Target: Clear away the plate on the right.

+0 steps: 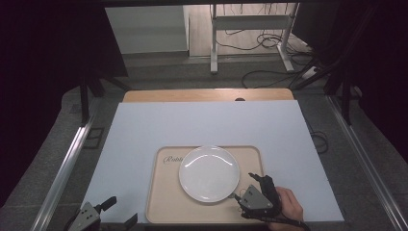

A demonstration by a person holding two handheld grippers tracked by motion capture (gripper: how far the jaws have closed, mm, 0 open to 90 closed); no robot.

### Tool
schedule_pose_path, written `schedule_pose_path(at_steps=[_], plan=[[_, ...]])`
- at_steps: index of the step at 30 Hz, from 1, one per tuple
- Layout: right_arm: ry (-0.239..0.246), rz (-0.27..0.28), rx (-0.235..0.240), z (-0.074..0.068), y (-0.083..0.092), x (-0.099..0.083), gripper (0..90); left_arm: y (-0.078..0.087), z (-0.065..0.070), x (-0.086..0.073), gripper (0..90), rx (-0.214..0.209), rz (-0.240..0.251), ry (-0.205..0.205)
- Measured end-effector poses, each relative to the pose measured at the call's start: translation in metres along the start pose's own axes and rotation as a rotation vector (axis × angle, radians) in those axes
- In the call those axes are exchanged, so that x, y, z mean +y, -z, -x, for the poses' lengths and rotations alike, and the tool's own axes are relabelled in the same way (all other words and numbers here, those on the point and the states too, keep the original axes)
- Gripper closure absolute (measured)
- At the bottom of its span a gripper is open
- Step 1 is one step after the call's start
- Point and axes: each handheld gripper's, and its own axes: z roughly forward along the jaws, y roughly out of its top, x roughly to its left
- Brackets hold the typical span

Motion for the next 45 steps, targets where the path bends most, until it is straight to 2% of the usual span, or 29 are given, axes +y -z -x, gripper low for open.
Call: schedule_pose_path(at_steps=[15,25,35,40,42,45], plan=[[-0.169,0.029,0.036,0.019,0.011,-0.015,8.8,0.0,0.0,0.0,4.7,-0.001,0.0,0.0],[-0.232,0.055,0.052,0.025,0.019,-0.023,6.8,0.0,0.0,0.0,4.7,0.0,0.0,0.001],[-0.286,0.075,0.047,0.03,0.025,-0.03,6.7,0.0,0.0,0.0,4.7,0.0,-0.001,0.0],[-0.354,0.1,0.053,0.036,0.031,-0.036,6.4,0.0,0.0,0.0,4.7,0.0,0.0,0.0],[-0.398,0.114,0.057,0.039,0.034,-0.04,5.9,0.0,0.0,0.0,4.7,0.0,-0.001,0.0],[-0.42,0.121,0.063,0.041,0.036,-0.043,5.4,0.0,0.0,0.0,4.7,0.0,0.0,0.0]])
